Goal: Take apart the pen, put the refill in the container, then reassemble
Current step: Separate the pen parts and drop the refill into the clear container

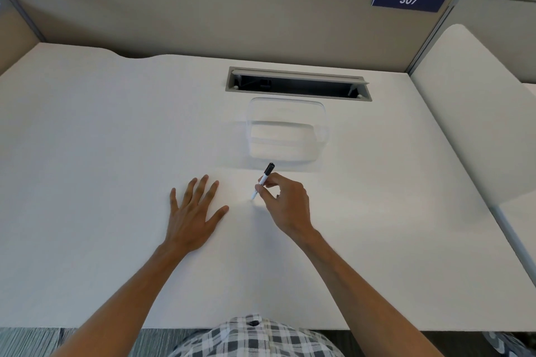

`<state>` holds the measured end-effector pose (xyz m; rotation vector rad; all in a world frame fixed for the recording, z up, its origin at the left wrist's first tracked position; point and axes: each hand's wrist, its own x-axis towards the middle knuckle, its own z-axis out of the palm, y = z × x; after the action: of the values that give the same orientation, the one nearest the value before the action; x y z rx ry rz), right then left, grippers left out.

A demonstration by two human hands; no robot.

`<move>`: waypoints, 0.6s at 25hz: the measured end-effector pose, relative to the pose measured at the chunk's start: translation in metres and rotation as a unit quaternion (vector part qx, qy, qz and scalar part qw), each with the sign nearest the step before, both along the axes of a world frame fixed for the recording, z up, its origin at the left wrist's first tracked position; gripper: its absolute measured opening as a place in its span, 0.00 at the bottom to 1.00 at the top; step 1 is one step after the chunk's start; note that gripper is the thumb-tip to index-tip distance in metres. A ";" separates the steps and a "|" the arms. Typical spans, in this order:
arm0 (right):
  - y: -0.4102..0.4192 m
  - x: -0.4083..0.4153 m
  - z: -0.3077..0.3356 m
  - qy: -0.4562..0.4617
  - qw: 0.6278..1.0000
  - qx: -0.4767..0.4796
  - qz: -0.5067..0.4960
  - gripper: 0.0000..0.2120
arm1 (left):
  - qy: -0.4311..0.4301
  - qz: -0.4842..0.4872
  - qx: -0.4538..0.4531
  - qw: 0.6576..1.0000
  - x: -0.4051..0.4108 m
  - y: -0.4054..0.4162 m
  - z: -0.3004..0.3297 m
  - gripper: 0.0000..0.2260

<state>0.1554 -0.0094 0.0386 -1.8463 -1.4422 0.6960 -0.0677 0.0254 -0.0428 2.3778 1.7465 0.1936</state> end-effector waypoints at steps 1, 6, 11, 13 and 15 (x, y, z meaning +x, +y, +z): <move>0.000 -0.001 0.001 -0.008 1.000 -0.001 0.004 0.06 | -0.006 0.003 0.002 1.000 0.001 0.000 0.000 0.33; -0.001 -0.008 0.001 -0.025 0.999 0.003 0.024 0.05 | -0.018 0.005 0.013 1.000 0.000 -0.001 -0.005 0.32; 0.000 -0.007 0.002 -0.019 1.000 0.018 0.013 0.06 | -0.023 0.007 0.016 1.000 -0.001 0.000 -0.008 0.31; -0.001 -0.007 0.000 -0.030 0.999 0.020 0.023 0.07 | -0.026 0.007 0.020 0.999 -0.001 0.000 -0.008 0.32; -0.001 -0.007 -0.005 -0.062 0.997 0.028 0.046 0.06 | -0.030 0.007 0.023 0.999 -0.001 0.001 -0.009 0.31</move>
<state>0.1484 -0.0108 0.0337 -1.8178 -1.6183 0.5876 -0.0688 0.0259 -0.0514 2.3656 1.7512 0.3066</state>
